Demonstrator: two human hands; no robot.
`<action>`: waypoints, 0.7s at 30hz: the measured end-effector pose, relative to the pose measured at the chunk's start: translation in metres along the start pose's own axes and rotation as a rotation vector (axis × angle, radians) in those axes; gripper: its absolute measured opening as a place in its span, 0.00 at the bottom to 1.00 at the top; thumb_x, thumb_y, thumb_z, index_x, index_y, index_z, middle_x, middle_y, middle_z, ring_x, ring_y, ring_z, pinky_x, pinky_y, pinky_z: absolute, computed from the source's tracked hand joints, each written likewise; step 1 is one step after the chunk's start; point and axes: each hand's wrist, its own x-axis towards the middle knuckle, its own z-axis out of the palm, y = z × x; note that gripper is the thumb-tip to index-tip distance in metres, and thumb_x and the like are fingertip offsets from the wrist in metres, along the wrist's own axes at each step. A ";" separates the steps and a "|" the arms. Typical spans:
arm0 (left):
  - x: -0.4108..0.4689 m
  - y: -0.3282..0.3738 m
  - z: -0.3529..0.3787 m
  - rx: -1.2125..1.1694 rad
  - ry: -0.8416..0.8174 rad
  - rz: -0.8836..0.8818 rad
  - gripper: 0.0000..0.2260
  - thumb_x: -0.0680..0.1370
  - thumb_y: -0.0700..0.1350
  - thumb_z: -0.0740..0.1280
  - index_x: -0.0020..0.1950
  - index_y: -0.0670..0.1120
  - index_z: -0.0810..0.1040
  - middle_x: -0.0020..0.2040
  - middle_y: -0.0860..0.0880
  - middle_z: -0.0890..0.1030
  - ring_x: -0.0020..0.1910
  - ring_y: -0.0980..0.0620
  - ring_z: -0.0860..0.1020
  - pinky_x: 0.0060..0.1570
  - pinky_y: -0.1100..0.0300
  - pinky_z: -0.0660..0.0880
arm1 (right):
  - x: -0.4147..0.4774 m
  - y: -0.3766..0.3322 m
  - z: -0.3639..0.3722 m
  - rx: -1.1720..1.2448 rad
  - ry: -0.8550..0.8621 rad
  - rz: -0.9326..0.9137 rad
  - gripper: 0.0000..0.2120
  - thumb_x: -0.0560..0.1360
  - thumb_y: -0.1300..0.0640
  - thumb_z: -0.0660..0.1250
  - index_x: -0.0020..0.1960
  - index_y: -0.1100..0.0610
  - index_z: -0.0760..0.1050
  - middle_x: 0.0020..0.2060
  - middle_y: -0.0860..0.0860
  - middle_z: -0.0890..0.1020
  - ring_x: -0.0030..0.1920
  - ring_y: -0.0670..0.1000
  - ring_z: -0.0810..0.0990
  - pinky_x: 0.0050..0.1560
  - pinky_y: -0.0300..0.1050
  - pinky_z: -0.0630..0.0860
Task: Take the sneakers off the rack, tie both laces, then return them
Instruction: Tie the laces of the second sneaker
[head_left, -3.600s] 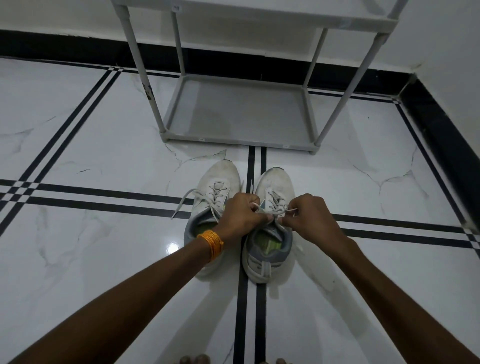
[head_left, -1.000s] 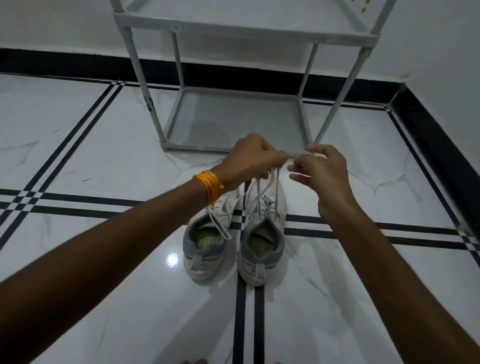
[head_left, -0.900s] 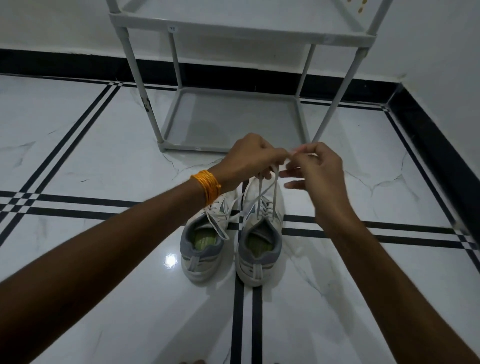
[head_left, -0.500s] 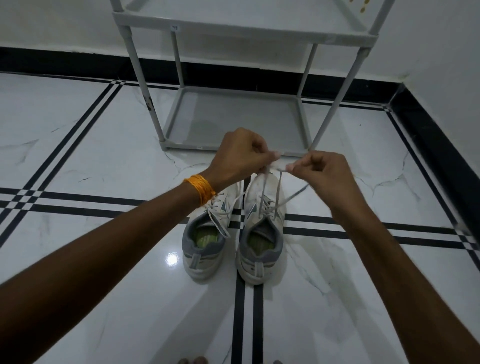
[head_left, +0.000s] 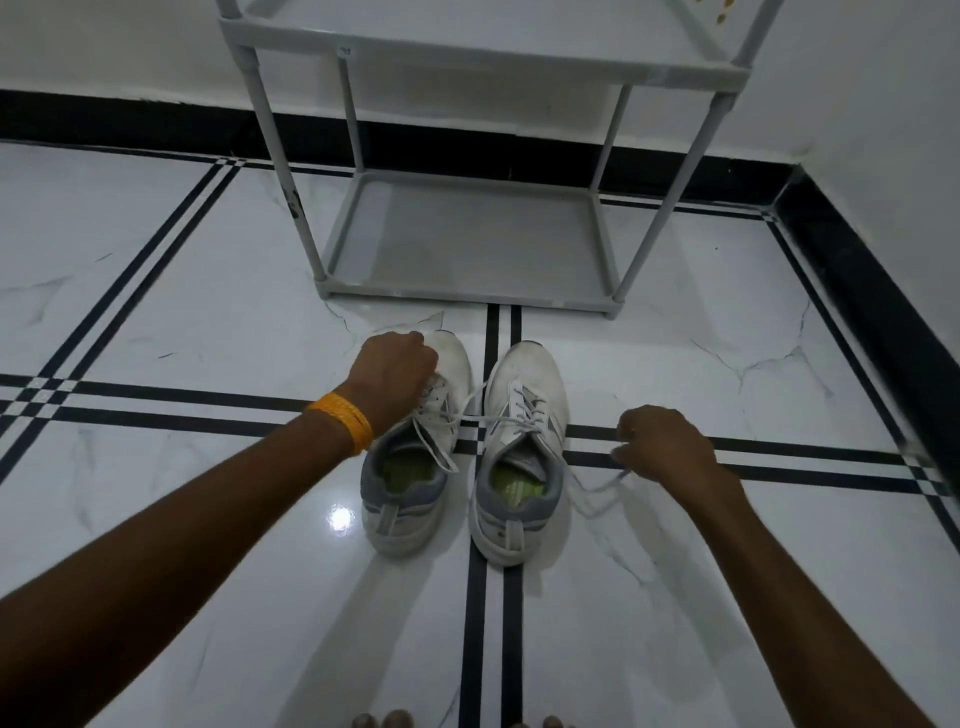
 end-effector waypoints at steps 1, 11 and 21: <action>0.000 0.011 -0.006 0.001 0.043 -0.001 0.10 0.78 0.43 0.64 0.56 0.43 0.80 0.55 0.42 0.79 0.49 0.42 0.81 0.43 0.53 0.72 | -0.003 -0.005 0.000 0.013 0.049 -0.054 0.10 0.73 0.59 0.68 0.54 0.57 0.80 0.54 0.56 0.80 0.52 0.56 0.79 0.47 0.45 0.76; -0.003 0.074 0.011 -0.608 -0.044 0.265 0.09 0.76 0.44 0.68 0.54 0.45 0.81 0.52 0.44 0.84 0.51 0.44 0.80 0.51 0.51 0.77 | -0.027 -0.053 0.014 0.274 0.142 -0.260 0.07 0.69 0.53 0.75 0.39 0.57 0.81 0.36 0.53 0.83 0.38 0.53 0.80 0.40 0.47 0.77; -0.003 0.062 0.016 -0.667 0.111 0.242 0.06 0.75 0.44 0.70 0.39 0.45 0.79 0.34 0.44 0.83 0.32 0.49 0.77 0.35 0.62 0.66 | -0.023 -0.043 0.011 0.287 0.293 -0.337 0.04 0.74 0.60 0.69 0.45 0.54 0.83 0.37 0.53 0.86 0.39 0.54 0.83 0.41 0.43 0.75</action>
